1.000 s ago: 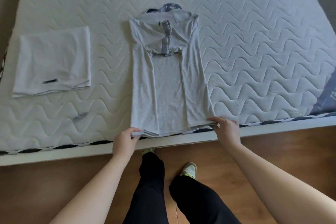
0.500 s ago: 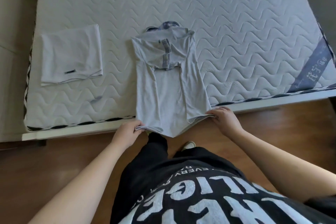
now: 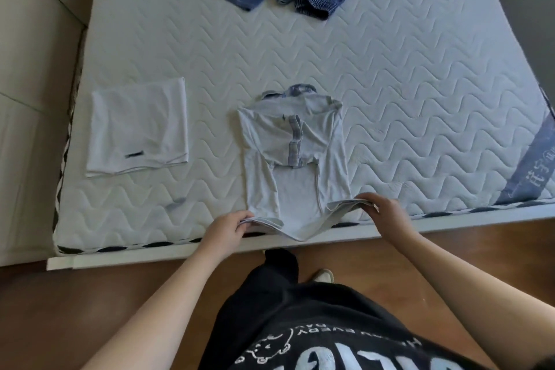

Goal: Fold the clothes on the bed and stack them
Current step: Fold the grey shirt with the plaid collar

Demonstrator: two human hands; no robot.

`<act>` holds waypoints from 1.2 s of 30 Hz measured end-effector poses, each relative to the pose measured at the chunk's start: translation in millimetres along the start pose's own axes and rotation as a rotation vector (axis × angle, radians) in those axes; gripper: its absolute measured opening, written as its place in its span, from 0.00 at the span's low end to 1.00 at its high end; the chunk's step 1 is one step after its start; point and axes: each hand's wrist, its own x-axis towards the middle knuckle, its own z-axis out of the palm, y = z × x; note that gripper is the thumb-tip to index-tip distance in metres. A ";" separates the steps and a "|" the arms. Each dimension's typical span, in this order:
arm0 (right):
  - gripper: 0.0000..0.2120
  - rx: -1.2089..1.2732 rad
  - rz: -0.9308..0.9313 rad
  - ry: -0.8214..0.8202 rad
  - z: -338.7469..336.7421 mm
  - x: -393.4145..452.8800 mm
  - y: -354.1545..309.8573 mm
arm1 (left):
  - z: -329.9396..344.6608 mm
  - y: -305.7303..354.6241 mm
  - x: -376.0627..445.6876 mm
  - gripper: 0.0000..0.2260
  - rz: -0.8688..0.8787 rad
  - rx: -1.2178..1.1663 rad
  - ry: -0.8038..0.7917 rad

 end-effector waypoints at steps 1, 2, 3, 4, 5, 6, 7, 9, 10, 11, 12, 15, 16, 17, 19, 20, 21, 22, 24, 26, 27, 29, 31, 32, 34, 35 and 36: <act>0.09 -0.006 0.014 0.011 -1.1 12.4 -5.0 | -8.5 -1.4 14.9 0.09 0.021 -0.002 0.002; 0.09 -0.013 0.017 0.018 -2.2 25.2 -9.7 | -16.8 -2.6 30.4 0.09 0.041 -0.007 0.001; 0.09 -0.015 0.020 0.022 -3.2 38.5 -14.2 | -26.0 -4.0 46.1 0.09 0.056 -0.011 -0.006; 0.09 -0.012 0.025 0.024 -4.6 51.1 -18.4 | -35.1 -5.2 61.2 0.10 0.068 -0.012 -0.013; 0.09 -0.011 0.024 0.024 -6.2 63.9 -22.7 | -44.2 -6.0 75.7 0.11 0.077 -0.014 -0.018; 0.08 -0.008 0.018 0.025 -8.1 75.8 -26.5 | -53.5 -6.5 89.6 0.12 0.090 -0.013 -0.025; 0.08 0.000 0.013 0.031 -10.4 86.8 -29.6 | -62.4 -5.9 102.6 0.12 0.102 -0.011 -0.037; 0.09 0.032 0.008 0.056 -14.8 105.4 -35.0 | -78.8 -2.8 125.7 0.13 0.118 0.000 -0.045; 0.09 0.046 0.009 0.070 -16.4 114.1 -37.0 | -85.7 -1.3 136.5 0.13 0.120 0.008 -0.040; 0.09 0.060 0.020 0.077 -17.4 124.1 -38.0 | -91.3 0.1 147.3 0.13 0.120 0.019 -0.036; 0.09 0.076 0.038 0.075 -18.4 135.4 -38.6 | -95.3 1.3 158.7 0.13 0.122 0.032 -0.035; 0.09 0.135 0.063 0.021 -18.6 176.5 -34.5 | -98.2 4.3 195.5 0.13 0.118 0.045 -0.047; 0.09 0.149 0.063 0.011 -17.5 192.2 -31.4 | -97.7 4.3 209.0 0.13 0.112 0.042 -0.044; 0.09 0.154 0.064 -0.002 -15.7 207.4 -28.6 | -96.9 3.5 222.0 0.13 0.105 0.037 -0.032; 0.09 0.160 0.070 -0.032 -10.9 236.4 -22.0 | -96.6 0.2 247.0 0.13 0.086 0.016 0.005; 0.09 0.174 0.074 -0.043 -8.4 250.3 -17.5 | -96.7 -2.2 259.3 0.13 0.075 0.003 0.026; 0.09 0.195 0.081 -0.054 -6.2 263.8 -12.5 | -97.1 -5.1 272.4 0.13 0.064 -0.014 0.042; 0.09 0.209 0.084 -0.071 -3.7 276.8 -7.3 | -96.8 -8.4 285.1 0.14 0.048 -0.030 0.053; 0.09 0.217 0.071 -0.093 0.6 302.2 1.1 | -96.0 -15.3 312.8 0.14 0.026 -0.041 0.074; 0.10 0.244 0.056 -0.089 4.0 327.7 9.6 | -94.2 -22.4 341.7 0.14 0.012 -0.059 0.103; 0.11 0.263 0.051 -0.080 5.8 340.0 14.2 | -93.3 -25.4 356.2 0.14 0.014 -0.066 0.114; 0.11 0.284 0.061 -0.059 10.1 365.3 23.4 | -91.8 -31.4 384.0 0.14 0.019 -0.063 0.134; 0.10 0.305 0.076 -0.040 15.9 390.2 32.9 | -88.5 -36.7 407.7 0.13 0.011 -0.079 0.155; 0.10 0.306 0.077 -0.032 19.7 400.4 36.5 | -85.3 -39.2 416.8 0.13 0.004 -0.084 0.164; 0.08 0.269 0.086 -0.021 28.9 417.4 43.1 | -76.4 -45.3 430.7 0.11 -0.018 -0.066 0.173; 0.08 0.238 0.091 -0.013 33.7 423.6 45.9 | -71.1 -49.0 435.2 0.10 -0.043 -0.054 0.170; 0.08 0.206 0.094 -0.008 38.0 427.7 47.9 | -65.7 -52.8 437.9 0.10 -0.068 -0.033 0.165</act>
